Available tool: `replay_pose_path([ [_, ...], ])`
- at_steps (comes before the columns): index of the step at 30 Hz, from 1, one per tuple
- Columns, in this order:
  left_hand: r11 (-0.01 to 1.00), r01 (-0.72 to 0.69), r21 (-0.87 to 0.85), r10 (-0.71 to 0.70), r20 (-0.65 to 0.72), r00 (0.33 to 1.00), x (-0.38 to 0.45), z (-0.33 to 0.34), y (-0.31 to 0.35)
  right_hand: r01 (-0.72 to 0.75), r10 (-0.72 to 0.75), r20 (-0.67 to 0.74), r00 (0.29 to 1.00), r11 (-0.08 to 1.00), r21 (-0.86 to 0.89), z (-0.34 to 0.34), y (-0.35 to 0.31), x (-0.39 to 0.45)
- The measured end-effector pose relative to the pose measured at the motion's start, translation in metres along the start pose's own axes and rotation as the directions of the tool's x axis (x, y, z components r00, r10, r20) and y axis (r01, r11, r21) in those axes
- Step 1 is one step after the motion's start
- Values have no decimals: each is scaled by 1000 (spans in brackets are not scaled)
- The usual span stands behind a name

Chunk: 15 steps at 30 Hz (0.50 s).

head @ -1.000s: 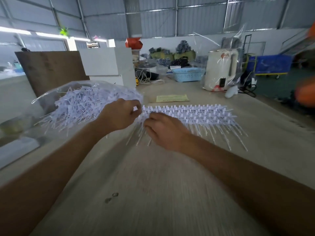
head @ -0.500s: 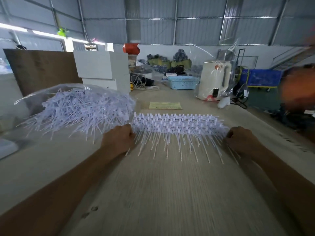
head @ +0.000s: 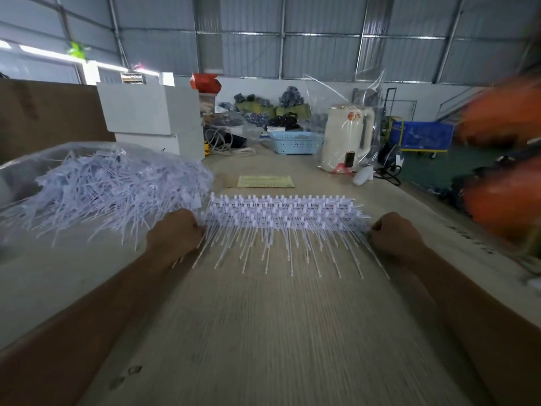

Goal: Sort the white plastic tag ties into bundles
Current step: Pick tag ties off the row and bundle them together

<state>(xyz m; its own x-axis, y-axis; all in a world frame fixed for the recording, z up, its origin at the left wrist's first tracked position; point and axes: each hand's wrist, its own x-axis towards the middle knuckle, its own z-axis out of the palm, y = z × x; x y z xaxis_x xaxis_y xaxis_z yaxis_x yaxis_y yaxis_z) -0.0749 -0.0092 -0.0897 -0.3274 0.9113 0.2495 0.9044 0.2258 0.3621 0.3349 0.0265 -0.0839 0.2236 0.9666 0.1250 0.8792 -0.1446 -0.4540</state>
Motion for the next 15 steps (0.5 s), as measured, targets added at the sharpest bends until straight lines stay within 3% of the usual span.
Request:
replay_pose_path([
  [4,982,-13,-188,26,63,998,11,-4,-9,-30,38,-50,998,987,155,-2,2,1],
  [8,891,71,-448,-16,125,992,15,-7,-17,-23,68,-100,993,919,395,-6,2,-2],
  [12,780,176,-601,-72,194,978,11,-13,-21,-78,149,-30,988,667,741,-9,2,-6],
  [15,702,217,-678,-91,218,972,8,-14,-17,-115,118,69,991,451,885,-10,1,-8],
])
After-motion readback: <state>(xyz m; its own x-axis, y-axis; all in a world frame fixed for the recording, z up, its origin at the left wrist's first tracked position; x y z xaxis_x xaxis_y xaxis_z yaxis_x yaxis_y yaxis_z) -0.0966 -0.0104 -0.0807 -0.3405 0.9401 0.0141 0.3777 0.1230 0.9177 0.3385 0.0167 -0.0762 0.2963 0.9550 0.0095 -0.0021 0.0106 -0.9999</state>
